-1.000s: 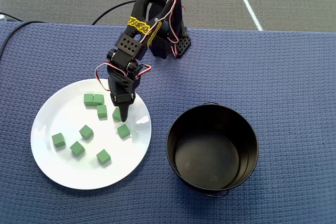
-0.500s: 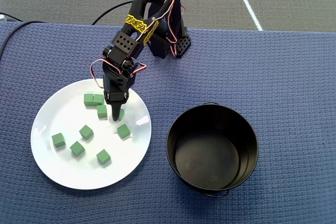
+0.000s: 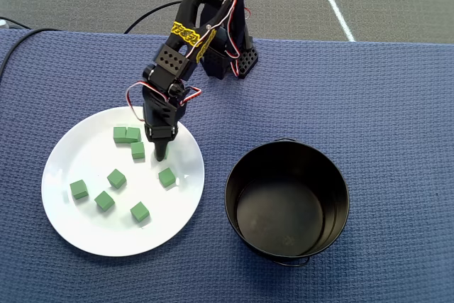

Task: Pick up the items on the white plate and put them in the black container.

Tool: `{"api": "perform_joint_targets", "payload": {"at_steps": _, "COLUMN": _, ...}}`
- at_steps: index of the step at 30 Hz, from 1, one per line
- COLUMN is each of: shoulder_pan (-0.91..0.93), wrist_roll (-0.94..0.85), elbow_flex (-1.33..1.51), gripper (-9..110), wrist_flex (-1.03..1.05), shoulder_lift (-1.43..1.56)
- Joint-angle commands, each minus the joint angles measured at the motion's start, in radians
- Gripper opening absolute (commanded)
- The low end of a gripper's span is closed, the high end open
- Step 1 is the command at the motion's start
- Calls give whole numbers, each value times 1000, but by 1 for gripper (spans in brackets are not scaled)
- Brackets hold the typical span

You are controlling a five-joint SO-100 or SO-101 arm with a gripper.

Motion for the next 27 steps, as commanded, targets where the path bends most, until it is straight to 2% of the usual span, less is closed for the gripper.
{"api": "perform_joint_targets", "payload": {"at_steps": 1, "shoulder_pan": -26, "wrist_roll": 8, "elbow_flex": 11, "gripper": 6, "wrist_flex": -18, "shoulder_lift": 52}}
{"api": "perform_joint_targets", "payload": {"at_steps": 4, "shoulder_pan": -35, "wrist_roll": 11, "elbow_flex": 21, "gripper": 0, "wrist_flex": -18, "shoulder_lift": 64}}
{"api": "perform_joint_targets", "payload": {"at_steps": 9, "shoulder_pan": -38, "wrist_roll": 101, "elbow_flex": 9, "gripper": 0, "wrist_flex": -6, "shoulder_lift": 167}}
{"api": "perform_joint_targets", "payload": {"at_steps": 13, "shoulder_pan": -94, "wrist_roll": 232, "elbow_flex": -212, "gripper": 0, "wrist_flex": 64, "shoulder_lift": 330}}
{"api": "perform_joint_targets", "payload": {"at_steps": 16, "shoulder_pan": -233, "wrist_roll": 267, "elbow_flex": -528, "gripper": 0, "wrist_flex": 192, "shoulder_lift": 318}}
{"api": "perform_joint_targets", "payload": {"at_steps": 22, "shoulder_pan": -611, "wrist_roll": 247, "elbow_flex": -1057, "gripper": 3, "wrist_flex": 428, "shoulder_lift": 15}}
{"api": "perform_joint_targets", "payload": {"at_steps": 25, "shoulder_pan": -749, "wrist_roll": 190, "elbow_flex": -1177, "gripper": 6, "wrist_flex": 558, "shoulder_lift": -184}}
{"api": "perform_joint_targets", "payload": {"at_steps": 27, "shoulder_pan": -805, "wrist_roll": 195, "elbow_flex": -1132, "gripper": 7, "wrist_flex": 588, "shoulder_lift": -258}}
